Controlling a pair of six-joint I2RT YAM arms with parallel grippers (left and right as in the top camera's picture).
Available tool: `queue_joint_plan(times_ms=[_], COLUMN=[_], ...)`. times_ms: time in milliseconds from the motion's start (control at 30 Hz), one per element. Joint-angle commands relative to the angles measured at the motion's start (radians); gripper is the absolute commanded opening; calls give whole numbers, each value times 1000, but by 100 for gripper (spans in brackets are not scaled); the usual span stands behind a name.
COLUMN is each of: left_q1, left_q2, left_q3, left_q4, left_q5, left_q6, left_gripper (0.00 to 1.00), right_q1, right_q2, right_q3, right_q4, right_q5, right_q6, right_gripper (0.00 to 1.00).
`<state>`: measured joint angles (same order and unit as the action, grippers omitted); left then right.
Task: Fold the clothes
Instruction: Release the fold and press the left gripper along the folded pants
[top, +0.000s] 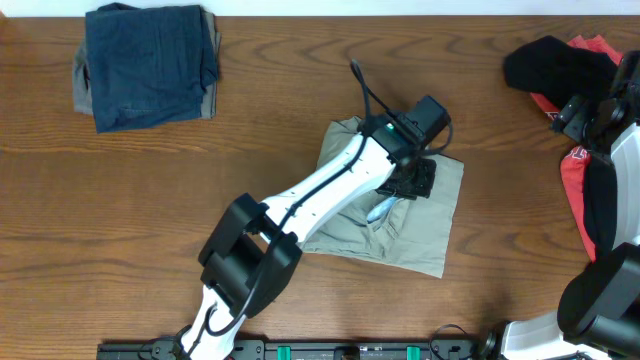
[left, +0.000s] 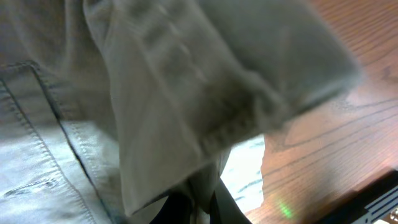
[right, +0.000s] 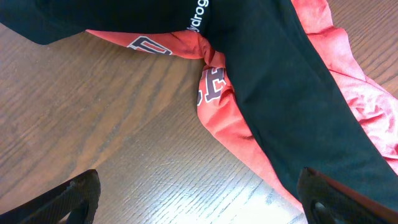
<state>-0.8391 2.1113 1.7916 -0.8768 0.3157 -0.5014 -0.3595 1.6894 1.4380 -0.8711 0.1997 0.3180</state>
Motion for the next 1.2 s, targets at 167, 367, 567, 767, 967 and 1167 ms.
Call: queue_joint_plan(times_ms=[167, 367, 567, 767, 967, 1167], left_q1=[-46, -56, -40, 39, 121, 74], left_q2=[26, 25, 1, -36, -26, -19], left_q3=[-4, -4, -3, -3, -4, -43], left_q4=[88, 71, 6, -50, -132, -162], left_q5=[95, 97, 96, 92, 97, 97], left_q6=[-16, -16, 0, 40, 56, 55], left_gripper=[13, 45, 44, 44, 19, 6], right_q1=[-1, -1, -1, -1, -1, -1], right_q2=[-2, -2, -2, -2, -2, -2], right_q3=[5, 5, 5, 5, 5, 5], right_q4=[-1, -1, -1, -1, -2, -1], right_q5=[13, 13, 13, 13, 13, 13], right_q6=[-12, -12, -12, -12, -12, -12], right_gripper=[99, 99, 99, 99, 99, 99])
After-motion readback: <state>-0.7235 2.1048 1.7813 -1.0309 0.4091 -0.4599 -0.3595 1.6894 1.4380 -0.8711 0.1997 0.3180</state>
